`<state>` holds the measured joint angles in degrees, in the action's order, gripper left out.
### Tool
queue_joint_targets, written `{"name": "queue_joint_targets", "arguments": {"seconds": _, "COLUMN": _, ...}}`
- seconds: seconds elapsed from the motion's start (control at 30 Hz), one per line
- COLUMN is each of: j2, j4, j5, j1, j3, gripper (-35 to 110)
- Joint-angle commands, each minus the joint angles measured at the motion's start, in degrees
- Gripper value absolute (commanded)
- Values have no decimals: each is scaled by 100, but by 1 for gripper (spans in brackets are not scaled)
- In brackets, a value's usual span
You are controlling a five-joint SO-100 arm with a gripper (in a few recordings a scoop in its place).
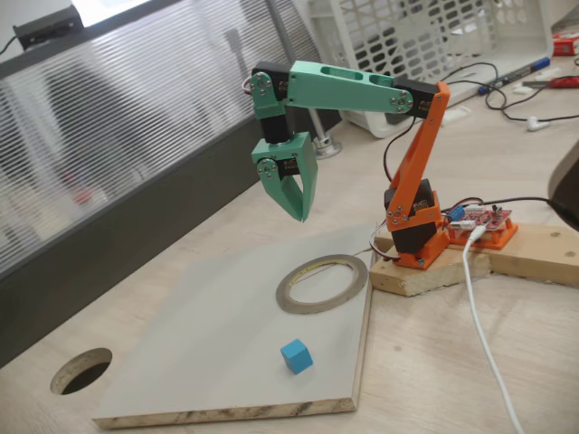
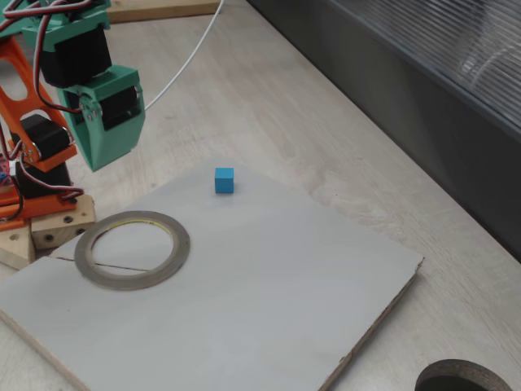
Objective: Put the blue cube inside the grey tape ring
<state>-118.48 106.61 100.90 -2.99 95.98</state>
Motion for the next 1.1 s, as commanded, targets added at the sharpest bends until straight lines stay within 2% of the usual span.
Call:
{"name": "queue_joint_targets", "arguments": {"seconds": 0.0, "j2": -97, "j4": 123, "j5": 35, "j1": -9, "j3": 88, "gripper": 2}}
{"name": "queue_joint_targets", "arguments": {"seconds": 0.8, "j2": -88, "j4": 70, "j5": 18, "j1": 114, "j3": 79, "gripper": 2}}
{"name": "queue_joint_targets", "arguments": {"seconds": 0.9, "j2": -88, "j4": 62, "j5": 18, "j1": 835, "j3": 79, "gripper": 2}}
{"name": "queue_joint_targets", "arguments": {"seconds": 1.07, "j2": -88, "j4": 62, "j5": 62, "j1": 2900, "j3": 88, "gripper": 2}}
